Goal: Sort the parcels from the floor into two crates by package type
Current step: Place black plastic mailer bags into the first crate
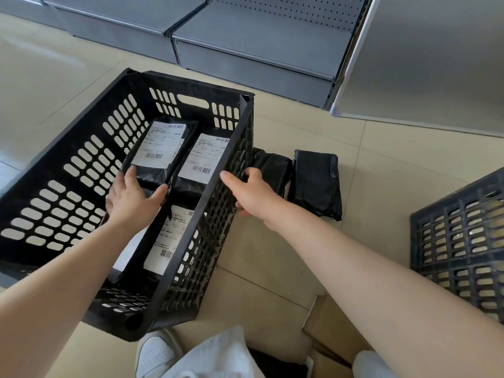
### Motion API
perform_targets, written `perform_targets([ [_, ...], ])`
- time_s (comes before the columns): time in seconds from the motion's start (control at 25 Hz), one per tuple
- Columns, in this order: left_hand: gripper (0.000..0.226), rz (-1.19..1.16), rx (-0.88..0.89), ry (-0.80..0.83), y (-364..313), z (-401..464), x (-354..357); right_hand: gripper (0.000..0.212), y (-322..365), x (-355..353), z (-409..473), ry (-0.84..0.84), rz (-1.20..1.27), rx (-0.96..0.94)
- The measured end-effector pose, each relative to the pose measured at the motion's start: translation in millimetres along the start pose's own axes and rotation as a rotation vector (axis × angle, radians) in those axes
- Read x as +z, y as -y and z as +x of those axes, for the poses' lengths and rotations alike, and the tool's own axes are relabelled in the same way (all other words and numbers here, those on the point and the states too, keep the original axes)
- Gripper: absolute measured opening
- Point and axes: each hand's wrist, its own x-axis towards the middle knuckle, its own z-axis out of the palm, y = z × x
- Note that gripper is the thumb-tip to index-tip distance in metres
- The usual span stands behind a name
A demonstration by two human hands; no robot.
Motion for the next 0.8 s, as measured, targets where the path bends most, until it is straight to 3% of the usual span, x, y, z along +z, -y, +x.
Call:
perform_targets([
  [0.32, 0.069, -0.195, 0.349, -0.023, -128, -34, -28, 0.074, -7, -64, 10, -0.204, 0.293, 0.100],
  [0.48, 0.070, 0.011, 0.626, -0.035, -175, -48, -2, 0.069, -32, -97, 17, -0.309, 0.435, 0.186],
  [0.56, 0.069, 0.078, 0.679, 0.010, -190, -52, 24, 0.065, -52, -108, 19, -0.343, 0.456, 0.250],
  [0.8, 0.064, 0.540, 0.880, 0.166, -182, -46, 98, 0.026, -92, -150, 23, -0.463, 0.354, 0.239],
])
